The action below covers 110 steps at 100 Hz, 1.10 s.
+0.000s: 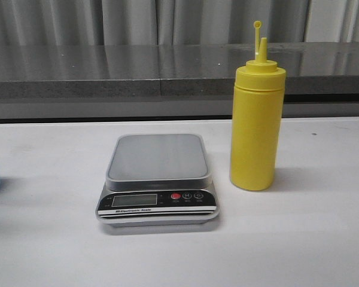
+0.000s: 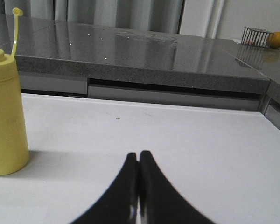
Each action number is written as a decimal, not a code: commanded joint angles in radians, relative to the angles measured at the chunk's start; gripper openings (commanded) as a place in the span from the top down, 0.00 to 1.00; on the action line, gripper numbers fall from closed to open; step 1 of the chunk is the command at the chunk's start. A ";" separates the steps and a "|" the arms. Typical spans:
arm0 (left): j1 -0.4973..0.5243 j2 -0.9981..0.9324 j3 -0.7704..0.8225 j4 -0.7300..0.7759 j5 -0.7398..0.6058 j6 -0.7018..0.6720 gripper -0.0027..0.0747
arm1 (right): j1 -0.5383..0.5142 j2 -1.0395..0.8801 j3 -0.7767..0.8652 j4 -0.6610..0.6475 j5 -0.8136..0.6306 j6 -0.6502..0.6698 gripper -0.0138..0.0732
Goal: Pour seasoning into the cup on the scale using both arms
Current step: 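Grasp the light blue cup with the left gripper and lift it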
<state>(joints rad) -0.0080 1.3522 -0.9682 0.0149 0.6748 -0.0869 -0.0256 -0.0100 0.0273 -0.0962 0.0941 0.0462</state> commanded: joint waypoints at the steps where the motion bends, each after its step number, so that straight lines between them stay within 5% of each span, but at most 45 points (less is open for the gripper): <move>1: 0.002 -0.018 -0.034 0.005 -0.042 -0.015 0.46 | -0.002 -0.015 0.001 -0.009 -0.082 -0.004 0.98; 13: 0.002 -0.018 -0.034 0.005 -0.051 -0.015 0.29 | -0.002 -0.015 0.001 -0.009 -0.082 -0.004 0.98; 96: 0.002 0.230 -0.034 0.003 -0.170 -0.015 0.30 | -0.002 -0.015 0.001 -0.009 -0.082 -0.004 0.98; 110: 0.002 0.251 -0.034 -0.015 -0.195 -0.015 0.41 | -0.002 -0.015 0.001 -0.009 -0.082 -0.004 0.98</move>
<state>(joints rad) -0.0080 1.6261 -0.9723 0.0142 0.5341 -0.0938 -0.0256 -0.0100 0.0273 -0.0962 0.0941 0.0462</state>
